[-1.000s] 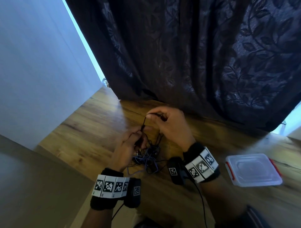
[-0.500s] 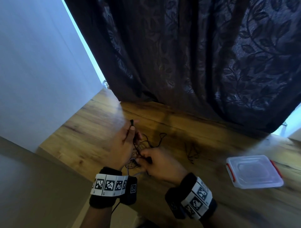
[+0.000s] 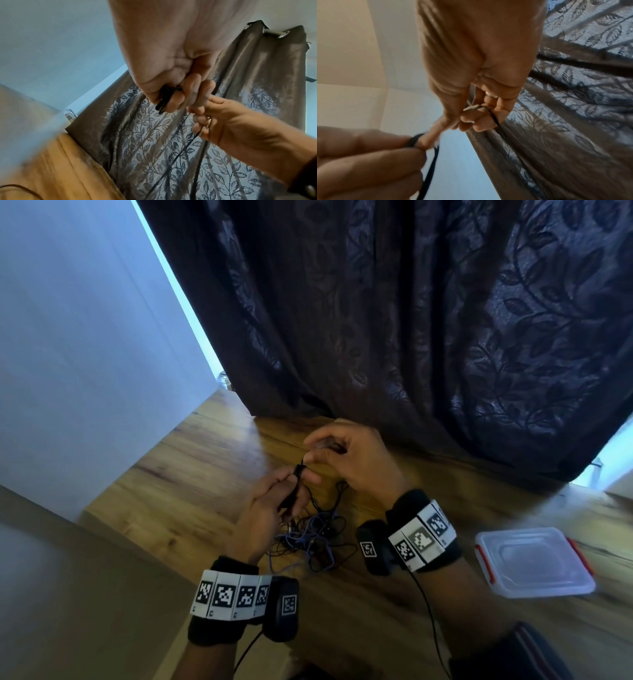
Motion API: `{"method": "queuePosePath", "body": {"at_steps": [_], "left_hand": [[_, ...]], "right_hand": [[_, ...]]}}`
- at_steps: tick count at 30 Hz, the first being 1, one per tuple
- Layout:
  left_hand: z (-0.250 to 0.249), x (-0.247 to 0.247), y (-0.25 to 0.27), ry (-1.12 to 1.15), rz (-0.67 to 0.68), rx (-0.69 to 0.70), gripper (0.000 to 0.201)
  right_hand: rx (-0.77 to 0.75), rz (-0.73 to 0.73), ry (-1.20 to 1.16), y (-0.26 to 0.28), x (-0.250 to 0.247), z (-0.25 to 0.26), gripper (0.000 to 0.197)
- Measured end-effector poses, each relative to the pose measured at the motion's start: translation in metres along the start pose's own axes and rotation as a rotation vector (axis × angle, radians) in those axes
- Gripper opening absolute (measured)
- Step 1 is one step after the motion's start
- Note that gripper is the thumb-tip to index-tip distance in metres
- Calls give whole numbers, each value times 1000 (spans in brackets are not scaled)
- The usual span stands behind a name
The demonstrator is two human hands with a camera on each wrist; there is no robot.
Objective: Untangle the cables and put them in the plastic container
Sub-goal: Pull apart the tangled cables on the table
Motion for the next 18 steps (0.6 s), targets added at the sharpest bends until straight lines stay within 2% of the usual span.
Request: {"method": "queuePosePath", "body": {"at_steps": [4,7,10,14,16,18], "left_hand": [[1,-2,-3,164,19,32,38],[1,0,-5,193,-24,73,33],[-2,1,-9,176,-95,107,33],[9,-7,-14,-192,-232,192,32],[16,-9,-14,-395,-267,150,34],[20,-9,-10,-558,-244,61,34]], "right_hand": [[97,85,-123,12,23,-15,23],[199,174,-59,30,42,-25,26],[198,246,-33,49,58,-27,23],[111,333,69,64,63,-21,18],[95,374,162,63,56,-14,17],[101,349,215,57,41,-2,16]]}}
Point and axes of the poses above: each hand's wrist, its own y-axis away from the middle knuckle, its own x-axis out of the palm, z = x × y, the point moved 1 cm from there along -y, towards the middle knuckle, and after that the axes turned 4 degrees about z, right-handed, at the moved point
